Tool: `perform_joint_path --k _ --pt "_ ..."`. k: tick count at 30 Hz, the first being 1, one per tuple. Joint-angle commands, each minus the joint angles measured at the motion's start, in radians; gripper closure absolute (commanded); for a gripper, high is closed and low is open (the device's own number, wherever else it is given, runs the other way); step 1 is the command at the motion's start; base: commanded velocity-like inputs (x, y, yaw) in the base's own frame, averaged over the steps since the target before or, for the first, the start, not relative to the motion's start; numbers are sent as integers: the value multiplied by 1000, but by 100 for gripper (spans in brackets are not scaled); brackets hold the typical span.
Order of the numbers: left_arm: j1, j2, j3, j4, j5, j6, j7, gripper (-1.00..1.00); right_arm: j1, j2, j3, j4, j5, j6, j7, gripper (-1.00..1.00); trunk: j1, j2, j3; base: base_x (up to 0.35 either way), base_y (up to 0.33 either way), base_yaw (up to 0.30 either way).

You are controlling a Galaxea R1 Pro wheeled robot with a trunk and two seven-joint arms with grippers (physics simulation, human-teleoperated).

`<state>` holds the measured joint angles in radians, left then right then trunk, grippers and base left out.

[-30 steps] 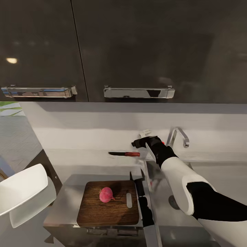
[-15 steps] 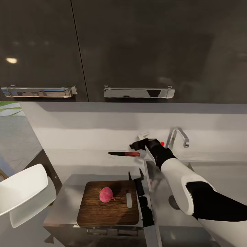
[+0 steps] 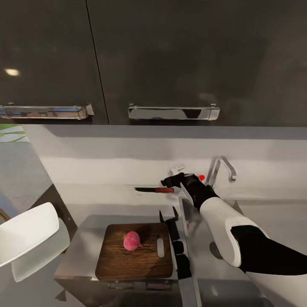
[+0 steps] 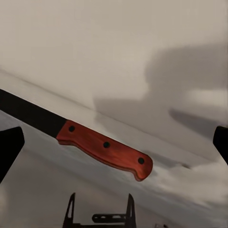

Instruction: In the kitchen, take the Vidalia onion out of the sink, dice it on the chopping board with the paring knife, put the diced onion into the bowl on the countertop, then place both the paring knife and the chopping board into the sink.

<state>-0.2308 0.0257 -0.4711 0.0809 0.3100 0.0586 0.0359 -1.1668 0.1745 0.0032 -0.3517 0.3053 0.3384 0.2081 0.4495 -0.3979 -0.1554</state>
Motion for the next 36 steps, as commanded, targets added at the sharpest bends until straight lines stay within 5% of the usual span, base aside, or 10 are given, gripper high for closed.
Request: perform_joint_path --k 1,11,36 --pt "-1 0 -8 0 9 3 1 -100 -1 0 0 -2 9 5 5 -100 1 -2 -4 0 0 0" --pt "-1 0 -8 0 9 3 1 -100 -1 -20 -2 -1 12 4 98 -100 1 -2 -20 0 0 0" --pt "-1 -1 -9 0 9 3 2 -100 -1 -55 -2 -3 8 1 108 -100 1 -2 -60 0 0 0"
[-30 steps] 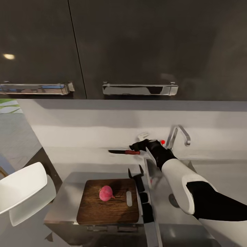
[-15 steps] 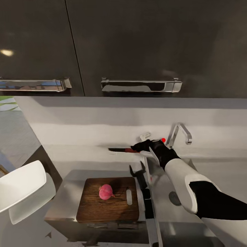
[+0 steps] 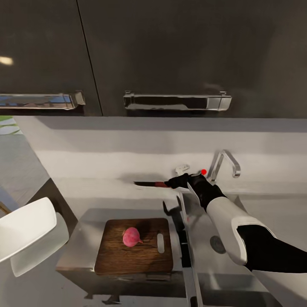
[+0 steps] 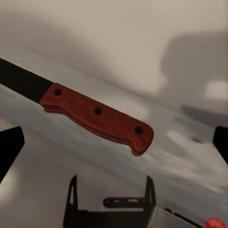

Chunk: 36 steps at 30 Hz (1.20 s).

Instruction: In the kitchen, take the Vidalia onion out of the sink, dice it on the chopping board with the paring knife, put the diced onion into the bowl on the countertop, then place both the paring knife and the chopping board into the sink.

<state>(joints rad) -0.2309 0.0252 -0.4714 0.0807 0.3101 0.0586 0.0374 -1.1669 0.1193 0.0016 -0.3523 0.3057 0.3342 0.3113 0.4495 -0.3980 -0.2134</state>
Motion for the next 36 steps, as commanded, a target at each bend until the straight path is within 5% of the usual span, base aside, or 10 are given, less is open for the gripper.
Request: perform_joint_path --k 1,36 --pt "-1 0 -9 0 9 3 1 -100 -1 0 0 -2 8 5 5 -100 0 -2 -4 0 0 0" --pt "-1 0 -8 0 9 3 1 -100 -1 0 1 -2 10 5 5 -100 0 -2 -21 0 0 0"
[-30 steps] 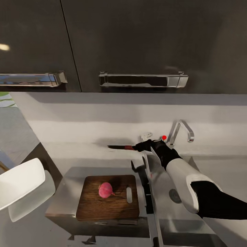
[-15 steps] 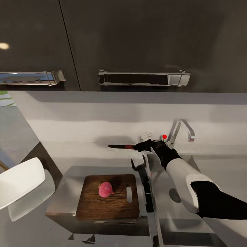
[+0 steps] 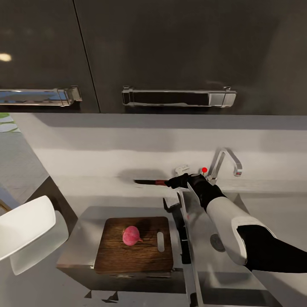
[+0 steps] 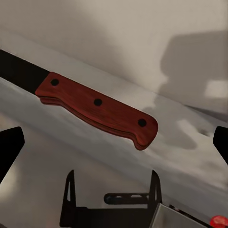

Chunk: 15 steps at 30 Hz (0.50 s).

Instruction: In the kitchen, take the Vidalia onion out of the sink, dice it on the chopping board with the paring knife, put the diced onion into the bowl on the countertop, then place both the paring knife and the chopping board into the sink.

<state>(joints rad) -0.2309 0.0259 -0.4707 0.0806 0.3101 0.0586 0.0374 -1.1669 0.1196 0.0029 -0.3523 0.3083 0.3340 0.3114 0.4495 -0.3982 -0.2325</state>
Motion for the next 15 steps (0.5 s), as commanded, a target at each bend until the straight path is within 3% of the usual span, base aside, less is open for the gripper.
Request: perform_joint_path --k 1,15 --pt "-1 -1 -9 0 9 3 1 -100 0 0 0 -2 8 5 5 -100 1 -2 -2 0 0 0" --pt "-1 0 -9 1 9 3 1 -100 0 0 0 -1 8 4 3 -100 1 -2 -2 0 0 0"
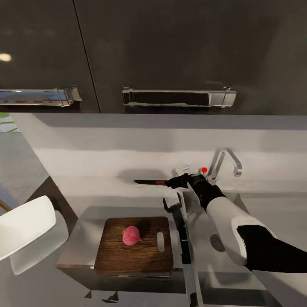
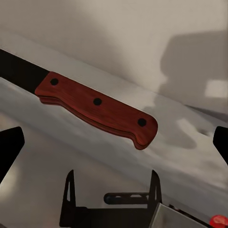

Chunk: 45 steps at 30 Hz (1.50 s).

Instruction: In the kitchen, take the Vidalia onion out of the sink, dice it on the chopping board with the paring knife, put the diced onion into the bowl on the countertop, then place both the paring knife and the chopping board into the sink.

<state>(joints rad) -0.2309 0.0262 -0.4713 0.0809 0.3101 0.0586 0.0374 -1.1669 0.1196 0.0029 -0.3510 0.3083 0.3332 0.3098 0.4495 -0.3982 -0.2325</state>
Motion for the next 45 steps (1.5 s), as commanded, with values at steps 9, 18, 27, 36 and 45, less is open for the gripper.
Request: perform_joint_path --k 9,18,27,36,45 --pt "-1 0 -8 0 9 3 1 -100 0 0 0 -3 9 5 5 -100 1 -2 -2 11 0 0" --pt "-1 -2 -9 0 9 4 1 -100 0 0 0 -2 9 5 5 -100 1 -2 -2 77 0 0" --pt "-1 -6 -9 0 9 4 1 -100 0 0 0 -2 9 5 4 -100 1 -2 -2 3 0 0" --pt "-1 -6 -9 0 9 4 1 -100 0 0 0 -3 11 5 2 -100 1 -2 -2 0 0 0" --pt "-1 -6 -9 0 9 4 1 -100 0 1 0 -3 9 4 3 -100 1 -2 -2 0 0 0"
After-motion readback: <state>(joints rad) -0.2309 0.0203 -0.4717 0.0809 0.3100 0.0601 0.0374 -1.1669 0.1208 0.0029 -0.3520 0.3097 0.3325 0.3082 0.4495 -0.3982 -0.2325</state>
